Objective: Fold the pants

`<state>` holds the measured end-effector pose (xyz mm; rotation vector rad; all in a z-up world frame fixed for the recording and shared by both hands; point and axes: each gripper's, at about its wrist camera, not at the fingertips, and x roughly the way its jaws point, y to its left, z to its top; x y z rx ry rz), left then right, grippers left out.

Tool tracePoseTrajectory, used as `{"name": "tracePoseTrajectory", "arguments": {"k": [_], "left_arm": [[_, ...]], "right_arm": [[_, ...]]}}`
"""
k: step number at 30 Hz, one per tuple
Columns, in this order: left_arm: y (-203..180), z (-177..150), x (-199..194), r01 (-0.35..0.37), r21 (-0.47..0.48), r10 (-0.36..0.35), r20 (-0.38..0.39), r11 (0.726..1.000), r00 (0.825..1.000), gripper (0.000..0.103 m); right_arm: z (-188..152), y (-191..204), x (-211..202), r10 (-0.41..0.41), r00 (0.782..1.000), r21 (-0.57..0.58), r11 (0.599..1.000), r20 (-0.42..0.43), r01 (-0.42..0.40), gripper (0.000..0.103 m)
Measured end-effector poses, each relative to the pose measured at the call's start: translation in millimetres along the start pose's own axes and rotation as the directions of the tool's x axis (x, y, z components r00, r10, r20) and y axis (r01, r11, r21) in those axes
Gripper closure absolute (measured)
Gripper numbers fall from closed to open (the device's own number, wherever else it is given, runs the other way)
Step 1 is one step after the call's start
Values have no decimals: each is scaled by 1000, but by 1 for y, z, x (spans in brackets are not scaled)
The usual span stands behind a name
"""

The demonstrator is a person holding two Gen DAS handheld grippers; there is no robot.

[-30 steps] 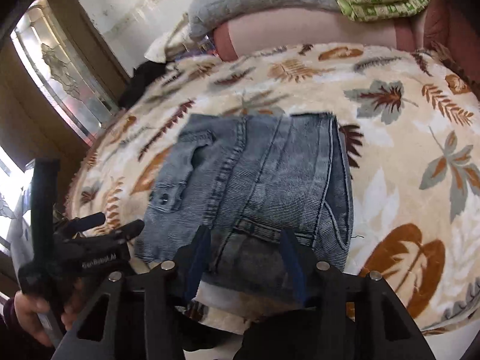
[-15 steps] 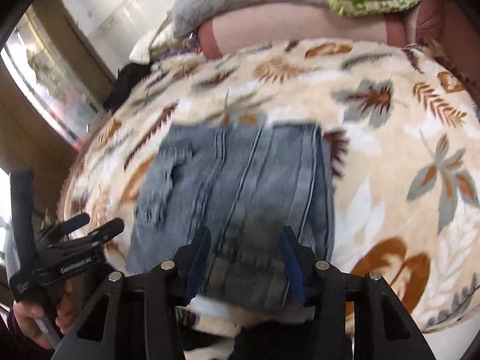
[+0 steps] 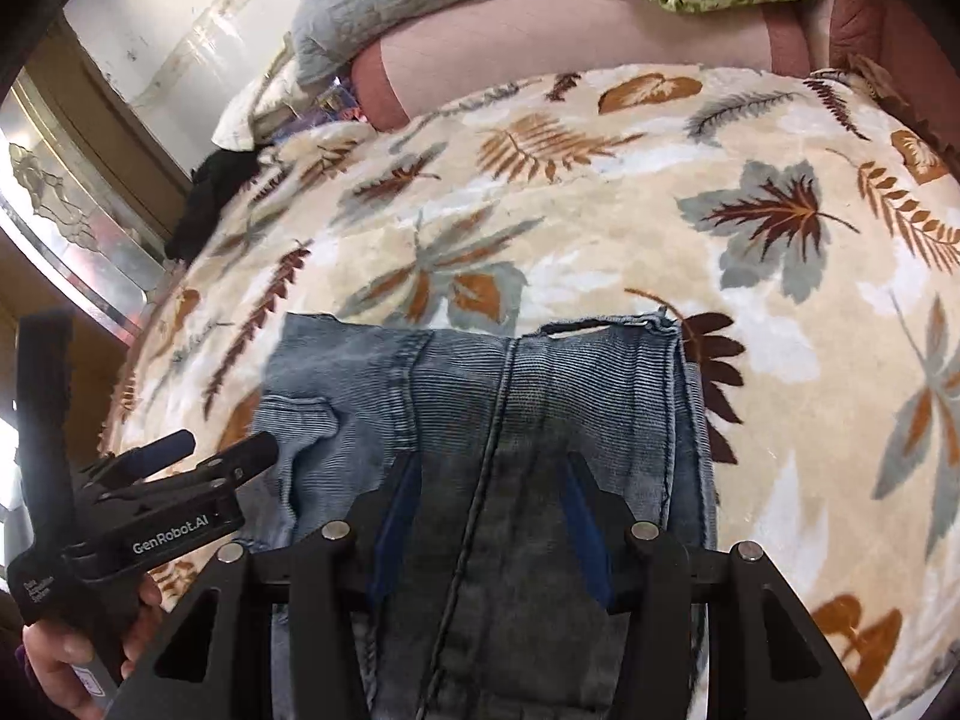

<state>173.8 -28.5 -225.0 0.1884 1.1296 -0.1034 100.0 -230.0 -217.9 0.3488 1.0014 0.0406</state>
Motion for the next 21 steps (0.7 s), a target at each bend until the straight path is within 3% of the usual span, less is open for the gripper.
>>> {"name": "tracePoseTrajectory", "arguments": {"k": [8, 13, 17, 21], "left_arm": [[-3, 3, 21, -4, 5, 4, -44, 1000, 999, 11], [3, -5, -4, -24, -8, 24, -24, 1000, 999, 11], [7, -24, -44, -11, -3, 11, 56, 1000, 998, 11], [4, -45, -65, 18, 27, -20, 61, 999, 998, 11]], "right_arm": [[0, -3, 22, -28, 999, -15, 1000, -39, 27, 51], [-4, -5, 2, 17, 1000, 13, 1000, -18, -17, 51], [-16, 2, -27, 16, 999, -22, 1000, 28, -15, 52], [-29, 10, -42, 32, 999, -41, 999, 19, -31, 51]]}}
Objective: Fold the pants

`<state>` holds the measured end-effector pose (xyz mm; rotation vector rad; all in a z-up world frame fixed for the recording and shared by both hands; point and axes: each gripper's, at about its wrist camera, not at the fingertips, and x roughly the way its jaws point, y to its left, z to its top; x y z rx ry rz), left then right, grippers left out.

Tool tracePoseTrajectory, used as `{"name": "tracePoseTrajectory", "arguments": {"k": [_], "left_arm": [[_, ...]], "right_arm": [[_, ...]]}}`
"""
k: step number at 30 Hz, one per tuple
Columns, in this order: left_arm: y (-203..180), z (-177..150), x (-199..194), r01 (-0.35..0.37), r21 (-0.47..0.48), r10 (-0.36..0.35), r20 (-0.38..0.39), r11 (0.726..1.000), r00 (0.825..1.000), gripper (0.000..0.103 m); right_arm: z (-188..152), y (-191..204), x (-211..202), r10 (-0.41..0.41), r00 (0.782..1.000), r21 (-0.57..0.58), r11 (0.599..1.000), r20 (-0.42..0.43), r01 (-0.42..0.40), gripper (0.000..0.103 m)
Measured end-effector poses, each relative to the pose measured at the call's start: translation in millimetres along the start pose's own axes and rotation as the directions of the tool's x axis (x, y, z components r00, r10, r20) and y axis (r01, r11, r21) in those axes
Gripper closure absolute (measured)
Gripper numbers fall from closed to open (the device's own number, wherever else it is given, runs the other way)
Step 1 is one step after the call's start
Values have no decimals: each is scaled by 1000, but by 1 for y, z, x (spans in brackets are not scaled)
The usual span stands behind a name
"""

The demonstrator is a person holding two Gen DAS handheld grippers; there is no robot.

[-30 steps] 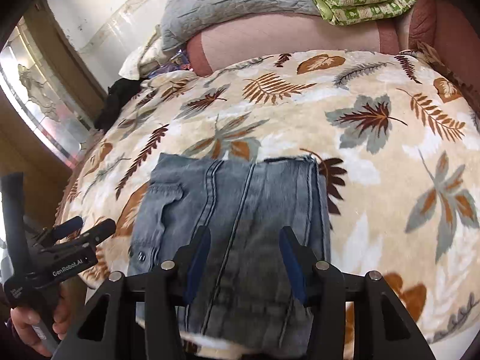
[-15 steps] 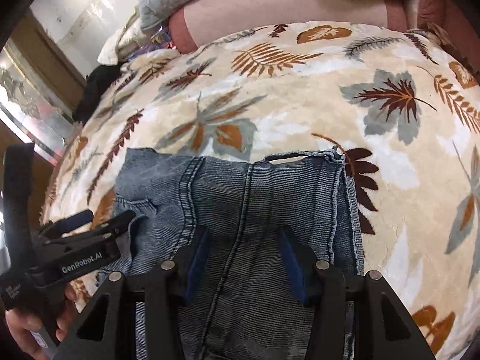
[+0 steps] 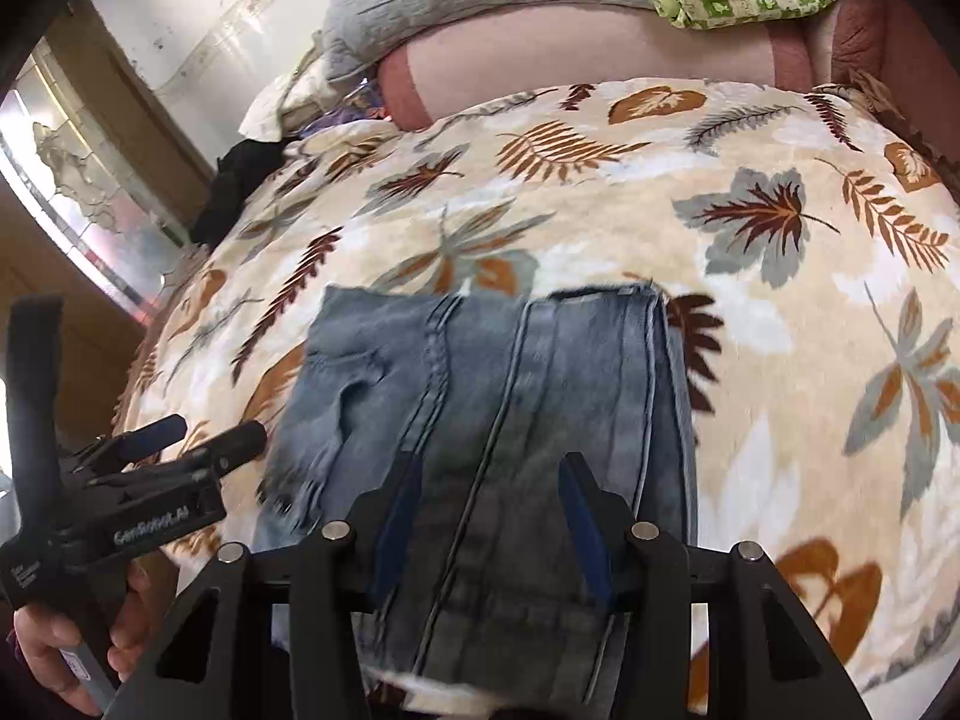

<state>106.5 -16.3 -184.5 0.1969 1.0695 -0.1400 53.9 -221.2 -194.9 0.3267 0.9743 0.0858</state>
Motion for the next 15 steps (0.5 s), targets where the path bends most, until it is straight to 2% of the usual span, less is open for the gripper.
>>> {"name": "tracePoseTrajectory", "arguments": {"k": [4, 9, 12, 15], "left_arm": [[-8, -26, -6, 2, 31, -2, -25, 1000, 1000, 11], [-15, -51, 14, 18, 39, -14, -101, 999, 995, 11], [-12, -54, 23, 30, 10, -29, -119, 999, 992, 11], [-9, -49, 16, 7, 17, -5, -119, 1000, 993, 11]], "right_arm": [[-15, 5, -9, 8, 1000, -5, 1000, -16, -8, 51], [-31, 3, -3, -17, 998, -11, 1000, -61, 17, 51], [-40, -10, 17, -23, 989, 35, 999, -146, 28, 51], [-41, -9, 7, -14, 993, 25, 1000, -120, 17, 52]]}}
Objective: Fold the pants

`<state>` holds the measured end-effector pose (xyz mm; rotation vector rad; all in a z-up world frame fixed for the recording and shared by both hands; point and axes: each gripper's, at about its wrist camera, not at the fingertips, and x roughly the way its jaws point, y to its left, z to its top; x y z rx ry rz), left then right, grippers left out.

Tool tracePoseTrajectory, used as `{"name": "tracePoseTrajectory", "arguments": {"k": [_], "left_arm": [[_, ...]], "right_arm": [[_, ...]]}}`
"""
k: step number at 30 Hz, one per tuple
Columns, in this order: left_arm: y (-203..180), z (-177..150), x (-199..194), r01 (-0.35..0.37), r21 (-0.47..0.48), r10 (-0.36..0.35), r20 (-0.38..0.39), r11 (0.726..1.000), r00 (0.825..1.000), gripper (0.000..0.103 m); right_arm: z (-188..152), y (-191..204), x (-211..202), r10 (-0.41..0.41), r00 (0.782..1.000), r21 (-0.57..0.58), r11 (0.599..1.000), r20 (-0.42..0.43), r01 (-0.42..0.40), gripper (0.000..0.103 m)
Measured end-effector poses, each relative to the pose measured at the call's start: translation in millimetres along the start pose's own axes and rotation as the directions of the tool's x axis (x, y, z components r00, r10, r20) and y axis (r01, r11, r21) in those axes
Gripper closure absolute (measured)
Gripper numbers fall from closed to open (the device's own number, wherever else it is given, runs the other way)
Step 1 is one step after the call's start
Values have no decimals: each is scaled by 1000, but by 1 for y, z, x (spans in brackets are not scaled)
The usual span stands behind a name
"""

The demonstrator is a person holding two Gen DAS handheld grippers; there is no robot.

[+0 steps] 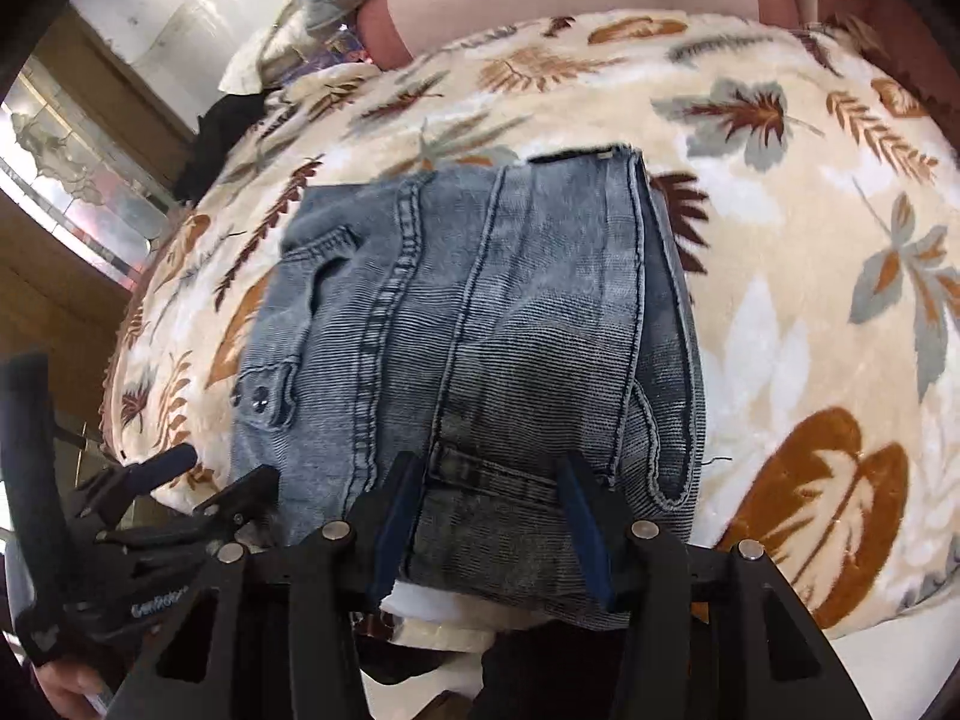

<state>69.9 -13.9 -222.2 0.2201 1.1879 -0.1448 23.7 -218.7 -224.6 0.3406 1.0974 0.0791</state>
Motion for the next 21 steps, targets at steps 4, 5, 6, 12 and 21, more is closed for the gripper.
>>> {"name": "tracePoseTrajectory", "arguments": {"k": [4, 5, 6, 12, 21], "left_arm": [[10, 5, -44, -22, -27, 25, 122, 999, 992, 11], [13, 7, -59, -30, -39, 37, 167, 999, 985, 11], [15, 8, -72, -40, -50, 50, 210, 998, 977, 11], [32, 12, -150, -124, -127, 167, 439, 984, 883, 11], [39, -2, -211, -159, -185, 237, 562, 970, 792, 11]], "right_arm": [[4, 2, -36, 17, 996, -8, 1000, 91, -17, 51], [5, 2, -48, 15, 992, -12, 1000, 129, -14, 51], [6, 3, -61, 15, 986, -17, 1000, 168, -12, 51], [9, 19, -132, 9, 920, -86, 996, 393, 26, 51], [-2, 40, -193, 26, 820, -134, 989, 572, 63, 41]]}}
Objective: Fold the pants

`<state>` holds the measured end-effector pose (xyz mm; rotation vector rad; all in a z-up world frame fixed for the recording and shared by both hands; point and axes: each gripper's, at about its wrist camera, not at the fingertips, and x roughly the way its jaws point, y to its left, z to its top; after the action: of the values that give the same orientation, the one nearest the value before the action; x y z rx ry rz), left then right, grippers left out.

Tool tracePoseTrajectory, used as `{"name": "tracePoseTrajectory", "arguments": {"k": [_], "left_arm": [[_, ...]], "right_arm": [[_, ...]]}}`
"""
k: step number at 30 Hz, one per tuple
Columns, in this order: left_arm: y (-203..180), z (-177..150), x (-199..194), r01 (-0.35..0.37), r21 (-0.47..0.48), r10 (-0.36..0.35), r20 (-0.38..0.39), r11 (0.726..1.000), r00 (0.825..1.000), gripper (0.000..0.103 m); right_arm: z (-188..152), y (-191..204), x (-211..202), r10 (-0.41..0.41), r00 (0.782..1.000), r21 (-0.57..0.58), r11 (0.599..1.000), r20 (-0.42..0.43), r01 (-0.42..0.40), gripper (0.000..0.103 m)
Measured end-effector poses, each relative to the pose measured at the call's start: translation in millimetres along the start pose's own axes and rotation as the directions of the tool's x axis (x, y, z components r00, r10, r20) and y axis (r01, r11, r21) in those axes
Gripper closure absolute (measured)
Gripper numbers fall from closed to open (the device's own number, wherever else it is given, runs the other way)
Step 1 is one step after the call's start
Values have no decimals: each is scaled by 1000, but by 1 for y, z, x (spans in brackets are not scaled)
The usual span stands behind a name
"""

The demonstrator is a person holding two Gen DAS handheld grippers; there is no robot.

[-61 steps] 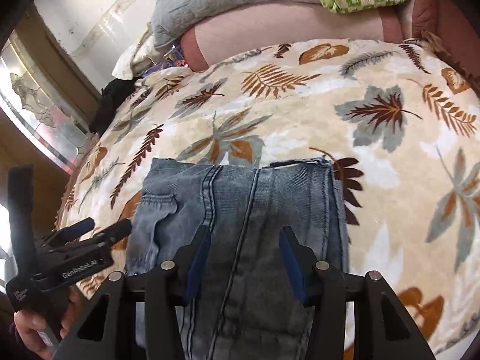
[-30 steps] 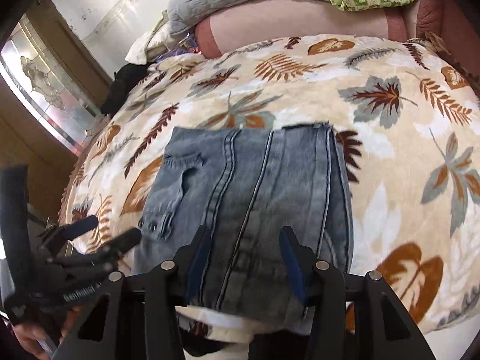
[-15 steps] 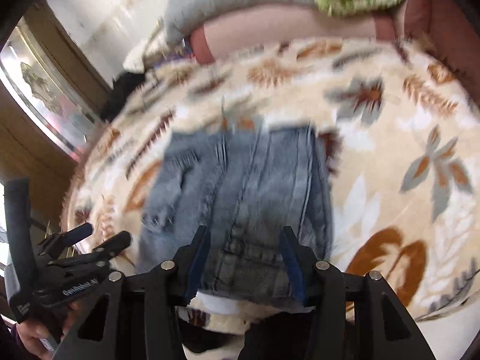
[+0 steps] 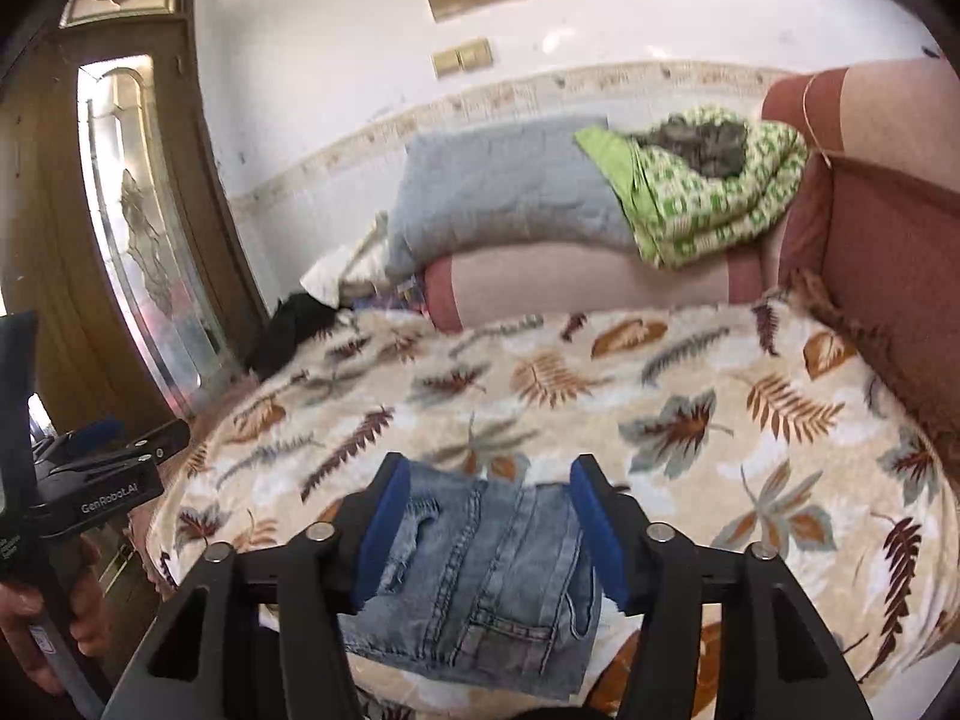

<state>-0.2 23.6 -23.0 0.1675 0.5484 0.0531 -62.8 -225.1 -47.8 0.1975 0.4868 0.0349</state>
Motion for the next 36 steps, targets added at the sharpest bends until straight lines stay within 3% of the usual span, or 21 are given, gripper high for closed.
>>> {"name": "tracePoseTrajectory", "arguments": {"k": [13, 36], "left_arm": [[10, 9, -25, -35, -32, 38, 69, 999, 997, 10], [10, 5, -20, -106, -21, 107, 64, 994, 992, 9]], "right_arm": [[6, 26, -30, 15, 994, -78, 997, 104, -7, 30], [-14, 52, -10, 66, 997, -137, 989, 25, -62, 30]]}}
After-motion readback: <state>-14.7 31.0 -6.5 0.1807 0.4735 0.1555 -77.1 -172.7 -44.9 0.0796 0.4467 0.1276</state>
